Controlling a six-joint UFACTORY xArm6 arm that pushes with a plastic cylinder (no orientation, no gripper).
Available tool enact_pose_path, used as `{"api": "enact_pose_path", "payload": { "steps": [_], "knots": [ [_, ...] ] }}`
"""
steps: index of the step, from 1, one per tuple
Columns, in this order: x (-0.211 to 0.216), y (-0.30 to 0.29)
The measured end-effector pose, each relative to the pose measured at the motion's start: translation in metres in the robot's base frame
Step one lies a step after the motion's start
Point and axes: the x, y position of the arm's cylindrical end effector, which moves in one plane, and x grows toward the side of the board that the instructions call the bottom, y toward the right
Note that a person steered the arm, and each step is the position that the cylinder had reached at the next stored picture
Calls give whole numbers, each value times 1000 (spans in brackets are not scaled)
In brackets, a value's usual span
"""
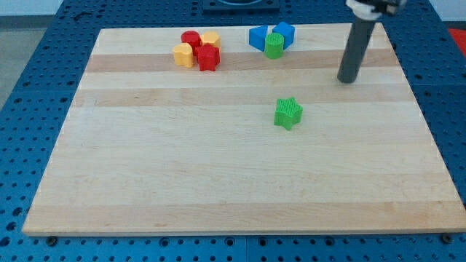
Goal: Slide the green star to the green circle
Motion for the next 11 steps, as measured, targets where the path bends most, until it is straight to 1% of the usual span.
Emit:
{"api": "enact_pose_path", "payload": {
  "steps": [1,2,3,4,7,11],
  "knots": [
    [76,1],
    [133,-51],
    [120,-105],
    [87,-120],
    [18,-129],
    [-34,-144]
  ]
}}
